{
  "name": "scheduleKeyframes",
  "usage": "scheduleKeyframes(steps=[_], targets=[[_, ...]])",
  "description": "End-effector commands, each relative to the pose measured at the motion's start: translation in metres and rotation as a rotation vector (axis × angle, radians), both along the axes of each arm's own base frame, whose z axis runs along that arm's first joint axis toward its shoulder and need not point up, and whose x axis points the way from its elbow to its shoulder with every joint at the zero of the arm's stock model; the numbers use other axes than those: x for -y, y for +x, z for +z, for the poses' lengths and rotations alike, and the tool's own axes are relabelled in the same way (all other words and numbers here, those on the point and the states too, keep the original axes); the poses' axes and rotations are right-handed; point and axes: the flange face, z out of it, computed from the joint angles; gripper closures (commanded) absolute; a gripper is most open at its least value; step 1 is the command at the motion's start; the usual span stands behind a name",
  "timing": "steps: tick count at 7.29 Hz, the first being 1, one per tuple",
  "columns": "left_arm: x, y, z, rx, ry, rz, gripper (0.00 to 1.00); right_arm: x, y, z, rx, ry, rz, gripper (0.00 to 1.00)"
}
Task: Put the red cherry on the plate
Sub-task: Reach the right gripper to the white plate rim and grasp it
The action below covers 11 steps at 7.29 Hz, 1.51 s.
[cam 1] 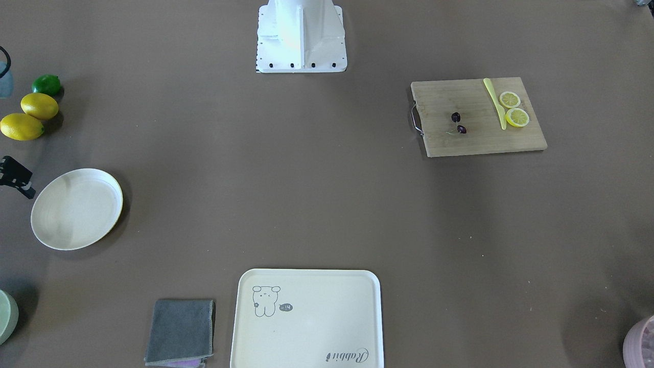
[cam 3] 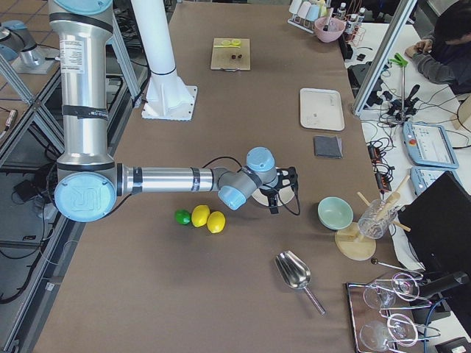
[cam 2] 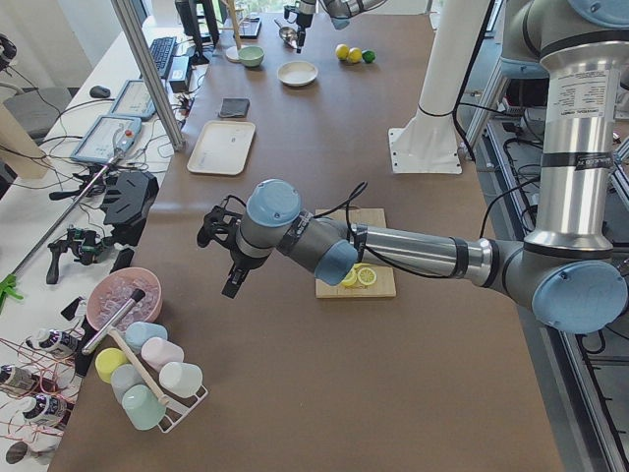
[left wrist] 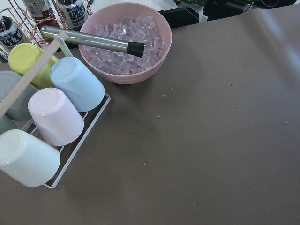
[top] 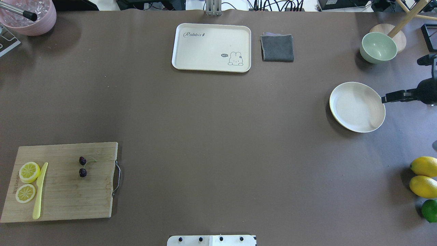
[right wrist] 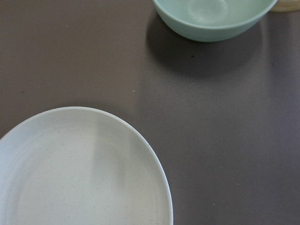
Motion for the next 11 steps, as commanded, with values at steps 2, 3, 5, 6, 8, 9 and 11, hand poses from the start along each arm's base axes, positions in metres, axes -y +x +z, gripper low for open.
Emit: scheduleKeyframes(steps=[2,3,5,6,8,9,11], targets=[[-0.003,0.001,0.002,-0.001,0.011,0.0,0.02,-0.023,-0.029,0.027,0.033,-0.045,0.079,0.37],[-0.004,0.001,0.002,-0.006,0.017,-0.004,0.02,-0.034,-0.023,0.035,0.035,-0.047,0.08,0.53],[-0.004,0.001,0.001,-0.013,0.02,-0.014,0.02,-0.037,-0.023,0.035,0.043,-0.063,0.093,1.0],[-0.004,0.001,0.001,-0.013,0.02,-0.014,0.02,-0.035,-0.024,0.032,0.048,-0.06,0.093,1.0],[-0.005,0.001,0.002,-0.012,0.018,-0.011,0.02,-0.025,-0.032,-0.015,0.138,-0.092,0.149,1.0],[-0.009,0.001,0.007,-0.012,0.01,-0.011,0.02,-0.019,-0.049,-0.047,0.188,-0.122,0.167,1.0],[-0.012,0.002,0.009,-0.014,0.015,-0.011,0.02,-0.005,-0.13,-0.135,0.284,-0.184,0.2,1.0]])
